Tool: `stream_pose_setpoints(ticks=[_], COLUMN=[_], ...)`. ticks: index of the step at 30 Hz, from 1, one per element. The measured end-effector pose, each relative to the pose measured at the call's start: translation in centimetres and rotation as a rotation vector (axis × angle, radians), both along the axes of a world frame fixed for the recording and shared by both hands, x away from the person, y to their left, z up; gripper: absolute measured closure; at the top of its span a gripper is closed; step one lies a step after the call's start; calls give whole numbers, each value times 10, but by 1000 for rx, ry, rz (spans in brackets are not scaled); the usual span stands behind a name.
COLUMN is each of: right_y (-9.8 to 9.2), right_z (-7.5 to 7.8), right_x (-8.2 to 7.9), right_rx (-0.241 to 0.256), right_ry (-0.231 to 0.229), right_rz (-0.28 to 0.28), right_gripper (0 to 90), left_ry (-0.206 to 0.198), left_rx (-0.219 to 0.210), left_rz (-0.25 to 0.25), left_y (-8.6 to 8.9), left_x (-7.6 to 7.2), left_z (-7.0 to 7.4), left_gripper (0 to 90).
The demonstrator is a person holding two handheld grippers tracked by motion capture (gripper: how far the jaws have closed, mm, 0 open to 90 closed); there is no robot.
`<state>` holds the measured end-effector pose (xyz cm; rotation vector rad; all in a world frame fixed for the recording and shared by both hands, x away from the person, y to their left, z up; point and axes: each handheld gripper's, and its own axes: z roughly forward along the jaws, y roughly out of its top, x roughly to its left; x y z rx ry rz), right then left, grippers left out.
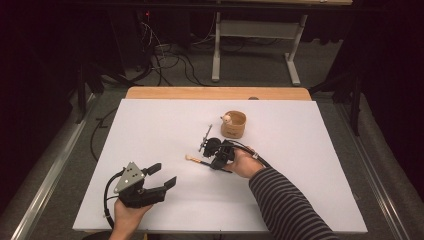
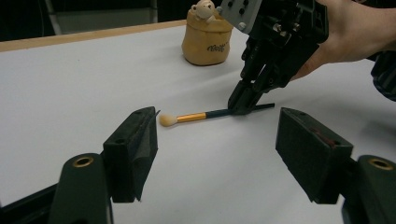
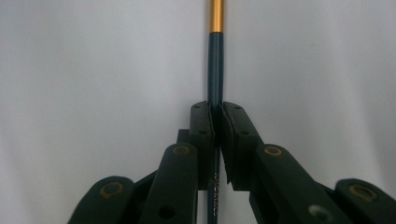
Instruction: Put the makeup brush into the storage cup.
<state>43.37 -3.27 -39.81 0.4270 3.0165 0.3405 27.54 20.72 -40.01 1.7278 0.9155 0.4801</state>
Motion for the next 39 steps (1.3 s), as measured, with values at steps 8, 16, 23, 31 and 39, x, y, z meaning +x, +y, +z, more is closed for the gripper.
stream_pose_setpoints(ticks=[8,16,23,31,39], right_y=[2,2,-3,-6,-11], right_z=[0,1,5,12,15], right_x=[0,-1,1,-1,-4], right_rx=[-16,-17,-8,29,45], right_ry=[-3,-6,-1,-9,-8], right_rz=[10,8,-7,-5,-7], right_gripper=[857,859,860,860,860], left_ry=[2,4,6,3,6], left_rx=[1,1,0,3,5], left_rz=[1,3,2,7,5], left_y=[-1,-1,0,-1,-1], left_x=[1,2,1,1,2], left_z=[-1,-1,-1,-1,-1], left_gripper=[302,302,303,302,302])
